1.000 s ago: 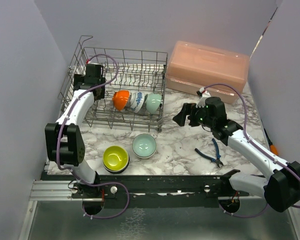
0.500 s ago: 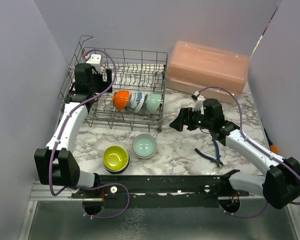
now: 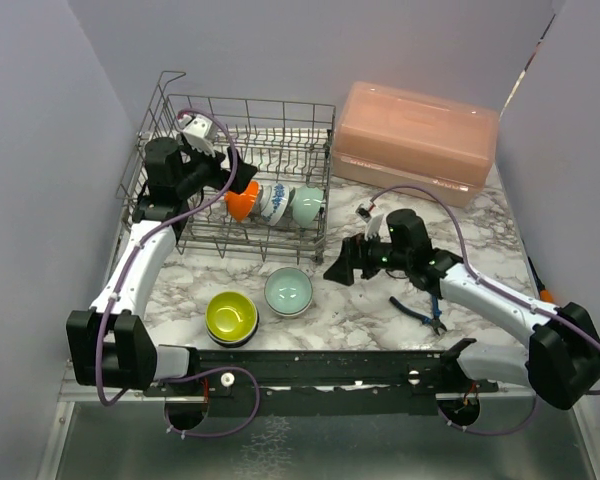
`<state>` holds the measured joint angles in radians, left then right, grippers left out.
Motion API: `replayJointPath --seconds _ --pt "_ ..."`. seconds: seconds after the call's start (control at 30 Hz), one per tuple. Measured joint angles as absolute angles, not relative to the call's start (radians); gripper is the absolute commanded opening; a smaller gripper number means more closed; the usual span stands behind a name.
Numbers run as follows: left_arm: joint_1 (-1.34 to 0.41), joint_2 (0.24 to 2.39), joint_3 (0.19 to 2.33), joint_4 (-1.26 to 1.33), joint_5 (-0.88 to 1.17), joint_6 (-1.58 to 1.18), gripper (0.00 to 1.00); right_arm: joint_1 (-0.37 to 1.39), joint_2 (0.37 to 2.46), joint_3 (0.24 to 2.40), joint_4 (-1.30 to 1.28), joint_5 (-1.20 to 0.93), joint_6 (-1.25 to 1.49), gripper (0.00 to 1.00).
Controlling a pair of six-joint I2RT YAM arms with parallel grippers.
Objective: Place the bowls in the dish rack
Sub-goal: Pick up the bowl from the center of the board.
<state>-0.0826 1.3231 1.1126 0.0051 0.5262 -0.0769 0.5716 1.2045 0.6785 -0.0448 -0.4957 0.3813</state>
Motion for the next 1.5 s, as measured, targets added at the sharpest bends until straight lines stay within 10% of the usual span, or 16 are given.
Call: replayJointPath --seconds 0.37,1.5 --pt "-0.083 1.232 1.043 0.123 0.526 -0.111 0.99 0.723 1.253 0.714 -0.042 -0.421 0.365 0.71" --pt "-0.083 1.089 0.956 0.187 0.216 -0.110 0.99 1.088 1.697 1.106 0.175 -0.369 0.269 0.53"
